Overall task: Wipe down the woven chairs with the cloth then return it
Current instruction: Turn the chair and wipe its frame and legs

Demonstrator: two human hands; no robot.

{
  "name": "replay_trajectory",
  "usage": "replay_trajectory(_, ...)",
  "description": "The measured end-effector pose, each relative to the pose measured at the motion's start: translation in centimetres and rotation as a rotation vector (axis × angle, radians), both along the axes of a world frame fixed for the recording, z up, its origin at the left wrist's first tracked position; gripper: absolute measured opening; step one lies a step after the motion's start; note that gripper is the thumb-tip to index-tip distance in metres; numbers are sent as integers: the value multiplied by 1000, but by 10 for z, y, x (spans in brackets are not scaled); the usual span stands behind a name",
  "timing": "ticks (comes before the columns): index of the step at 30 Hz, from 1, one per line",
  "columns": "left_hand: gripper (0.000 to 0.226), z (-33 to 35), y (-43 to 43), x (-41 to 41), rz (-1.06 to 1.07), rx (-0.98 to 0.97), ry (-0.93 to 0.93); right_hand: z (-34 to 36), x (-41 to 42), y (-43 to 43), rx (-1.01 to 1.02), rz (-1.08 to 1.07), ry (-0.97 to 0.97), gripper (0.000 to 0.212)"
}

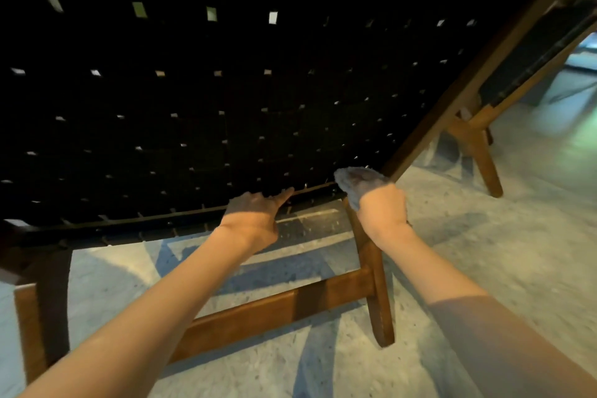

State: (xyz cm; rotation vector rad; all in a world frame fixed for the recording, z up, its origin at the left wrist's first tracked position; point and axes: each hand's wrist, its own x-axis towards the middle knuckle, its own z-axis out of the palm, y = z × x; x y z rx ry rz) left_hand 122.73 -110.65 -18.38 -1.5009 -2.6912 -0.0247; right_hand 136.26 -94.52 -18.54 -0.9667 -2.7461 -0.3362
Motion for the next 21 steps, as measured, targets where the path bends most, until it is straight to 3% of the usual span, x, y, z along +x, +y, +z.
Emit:
replay_trajectory(2, 65, 3, 2, -1, -8, -8, -1, 16, 19, -17, 133, 93, 274, 51)
replay_trajectory(4, 61, 2, 4, 0, -15, 3, 20, 38, 41, -26, 261, 103, 466, 45)
replay_trajectory(6, 58, -2, 6, 1, -20, 29, 62, 64, 61, -30, 383, 60, 608, 39)
replay_trajectory(9, 58, -12, 8, 3, -37, 25, 105, 106, 77, -26, 456, -23, 741, 53)
replay_trajectory(13, 56, -18, 6, -2, -35, 22, 76, 143, 78, -19, 456, -88, 795, 59)
replay_trajectory(21, 54, -29, 5, -3, -23, 31, 139, 145, 57, 6, 442, -262, 773, 33)
